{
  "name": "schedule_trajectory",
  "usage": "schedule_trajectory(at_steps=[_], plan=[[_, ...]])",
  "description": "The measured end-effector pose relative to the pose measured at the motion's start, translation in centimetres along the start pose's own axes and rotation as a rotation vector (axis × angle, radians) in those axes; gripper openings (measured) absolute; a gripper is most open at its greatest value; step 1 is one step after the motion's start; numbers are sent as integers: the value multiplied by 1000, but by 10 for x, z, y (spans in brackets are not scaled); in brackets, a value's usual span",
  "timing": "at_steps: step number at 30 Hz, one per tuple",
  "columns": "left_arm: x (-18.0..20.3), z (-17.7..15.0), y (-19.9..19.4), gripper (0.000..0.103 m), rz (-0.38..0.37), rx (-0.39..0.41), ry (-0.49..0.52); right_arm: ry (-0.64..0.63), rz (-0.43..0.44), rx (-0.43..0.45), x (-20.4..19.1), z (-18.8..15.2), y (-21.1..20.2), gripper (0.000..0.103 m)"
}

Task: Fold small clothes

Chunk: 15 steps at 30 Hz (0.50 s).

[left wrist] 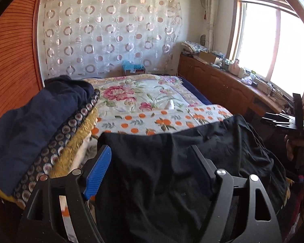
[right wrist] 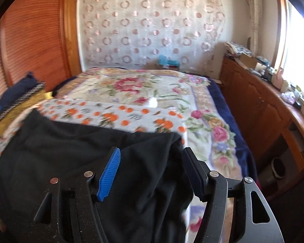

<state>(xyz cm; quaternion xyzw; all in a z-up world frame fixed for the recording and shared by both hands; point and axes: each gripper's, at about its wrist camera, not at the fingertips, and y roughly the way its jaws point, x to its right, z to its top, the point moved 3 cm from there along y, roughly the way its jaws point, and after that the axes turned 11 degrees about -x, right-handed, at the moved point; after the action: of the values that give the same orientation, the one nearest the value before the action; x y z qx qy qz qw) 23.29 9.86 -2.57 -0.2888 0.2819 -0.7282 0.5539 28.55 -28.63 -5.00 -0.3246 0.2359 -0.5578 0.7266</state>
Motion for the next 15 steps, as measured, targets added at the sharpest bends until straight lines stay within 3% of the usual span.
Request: schedule_trajectory(at_steps=[6, 15], plan=[[22, -34, 0, 78, -18, -53, 31, 6, 117, -13, -17, -58, -24, 65], [69, -92, 1, 78, -102, -104, 85, -21, 147, -70, -42, -120, -37, 65]])
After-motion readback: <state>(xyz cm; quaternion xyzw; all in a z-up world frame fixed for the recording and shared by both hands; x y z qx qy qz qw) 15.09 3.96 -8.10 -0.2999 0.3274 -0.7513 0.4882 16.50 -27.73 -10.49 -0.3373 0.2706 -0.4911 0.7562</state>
